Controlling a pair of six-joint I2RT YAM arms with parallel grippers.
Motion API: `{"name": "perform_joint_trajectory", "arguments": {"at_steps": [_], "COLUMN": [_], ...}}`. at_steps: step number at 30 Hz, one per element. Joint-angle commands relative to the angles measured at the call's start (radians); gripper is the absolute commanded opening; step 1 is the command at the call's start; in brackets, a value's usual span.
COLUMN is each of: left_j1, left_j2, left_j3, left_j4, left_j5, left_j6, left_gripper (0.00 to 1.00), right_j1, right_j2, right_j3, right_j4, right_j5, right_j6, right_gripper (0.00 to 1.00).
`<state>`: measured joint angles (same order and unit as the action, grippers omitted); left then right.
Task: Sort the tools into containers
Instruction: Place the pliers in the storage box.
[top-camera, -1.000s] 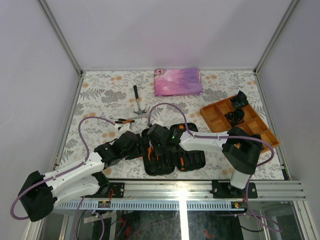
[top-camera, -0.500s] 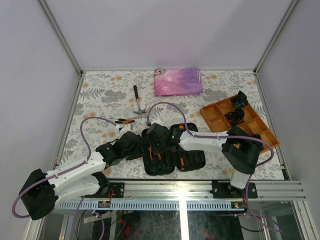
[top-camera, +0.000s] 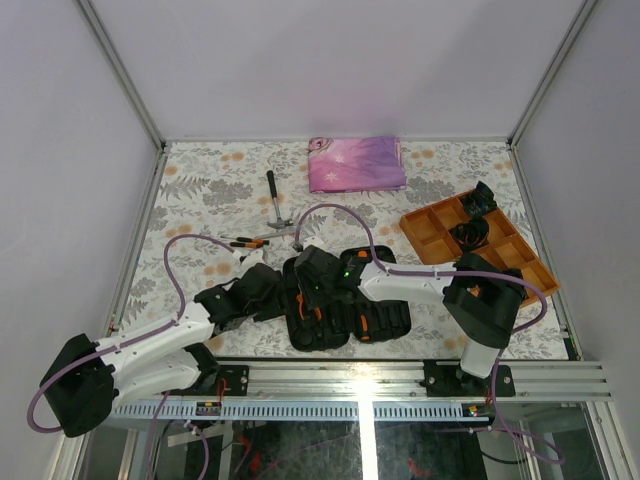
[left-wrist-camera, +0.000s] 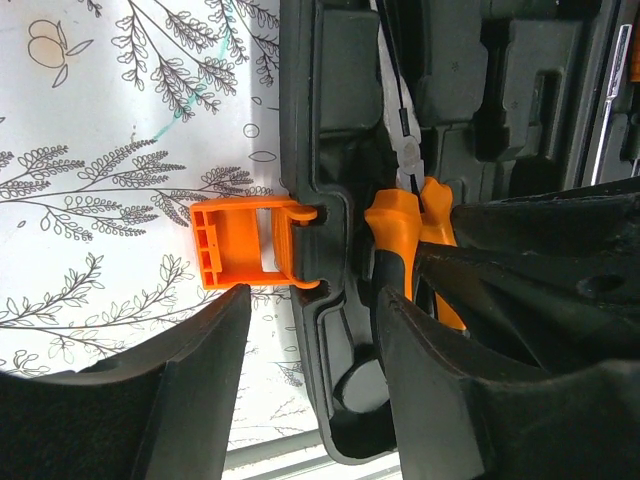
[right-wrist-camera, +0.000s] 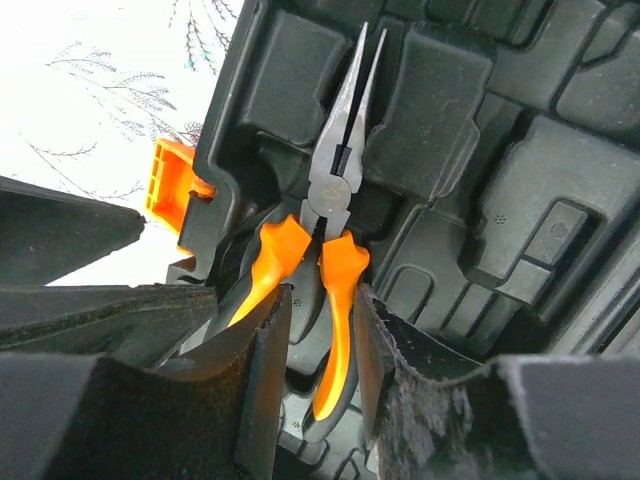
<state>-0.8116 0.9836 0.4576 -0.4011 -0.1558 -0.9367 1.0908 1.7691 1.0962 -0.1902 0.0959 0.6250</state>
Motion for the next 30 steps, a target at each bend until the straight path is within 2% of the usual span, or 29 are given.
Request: {"name": "perform_joint_trajectory", "arguments": {"at_steps": [1, 10, 15, 22, 30], "left_j1": [-0.002, 0.0, 0.0, 0.0, -0.001], "left_j2": [0.0, -0.011, -0.021, -0.026, -0.042], "left_j3": [-0.011, -0.014, -0.018, -0.022, -0.032], "left_j4": [0.05, 0.054, 0.061, 0.065, 0.065], "left_j5": [0.003, 0.004, 0.004, 0.005, 0.003], "left_j6": [0.013, 0.013, 0.012, 0.009, 0.003], "left_gripper": [0.52, 0.51, 0.5, 0.47, 0.42], "right_j1": [-0.001, -0.001, -0.001, -0.002, -0.002], "right_j2": [0.027, 0.064, 0.054, 0.029, 0.009], "right_j3": [0.044, 0.115, 0.118, 0.101, 0.111], "right_j4": [0.033, -0.036, -0.015, 0.022, 0.022], "right_j5": [0.013, 0.083, 0.088, 0.098, 0.139], "right_j6": [0.027, 0.038, 0.045, 0.056, 0.04], "right_gripper": [0.39, 0.42, 0.41, 0.28, 0.19]}}
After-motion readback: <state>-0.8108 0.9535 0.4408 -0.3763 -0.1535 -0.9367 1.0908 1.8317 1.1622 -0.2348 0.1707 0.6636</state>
